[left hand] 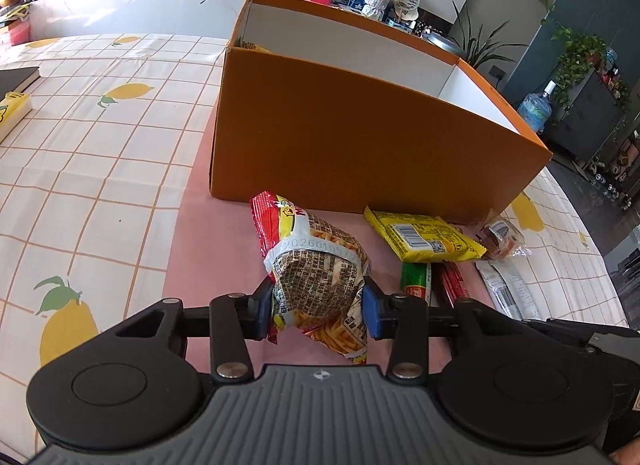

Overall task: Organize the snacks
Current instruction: 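Grasp the noodle bag with the left tool while the right tool grasps the red stick pack, then lift both held snacks and carry them over the orange box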

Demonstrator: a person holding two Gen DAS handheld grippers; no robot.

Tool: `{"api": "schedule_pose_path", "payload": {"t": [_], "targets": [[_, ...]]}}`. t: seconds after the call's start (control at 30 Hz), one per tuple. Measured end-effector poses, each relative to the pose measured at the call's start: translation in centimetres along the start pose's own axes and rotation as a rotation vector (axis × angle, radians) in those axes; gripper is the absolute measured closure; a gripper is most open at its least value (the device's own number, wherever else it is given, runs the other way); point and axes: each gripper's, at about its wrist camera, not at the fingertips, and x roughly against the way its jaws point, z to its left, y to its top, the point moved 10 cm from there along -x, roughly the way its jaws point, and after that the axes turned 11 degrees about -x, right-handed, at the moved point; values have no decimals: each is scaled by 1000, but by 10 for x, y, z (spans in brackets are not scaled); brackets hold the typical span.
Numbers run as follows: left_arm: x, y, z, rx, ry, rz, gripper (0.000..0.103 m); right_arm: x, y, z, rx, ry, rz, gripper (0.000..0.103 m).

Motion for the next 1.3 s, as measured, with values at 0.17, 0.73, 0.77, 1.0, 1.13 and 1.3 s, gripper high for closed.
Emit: {"api": "schedule_pose_path", "payload": {"t": [0.17, 0.73, 0.77, 1.0, 1.13, 1.3], "targets": [[9, -4, -12, -7, -13, 17, 54, 7, -7, -4, -19, 3, 32, 81], [51, 1, -54, -100, 14, 2, 54, 72, -24, -15, -60, 48, 11, 81], [54, 3, -56, -103, 17, -5, 54, 76, -23, -16, -65, 54, 5, 81], [77, 27, -71, -159, 36, -79, 54, 111, -3, -15, -88, 85, -69, 81], [87, 48, -77, -192, 49, -126, 54, 128, 18, -9, -58, 98, -116, 81], [93, 79, -82, -218, 60, -180, 54, 142, 50, 1, 10, 91, -171, 81]]}}
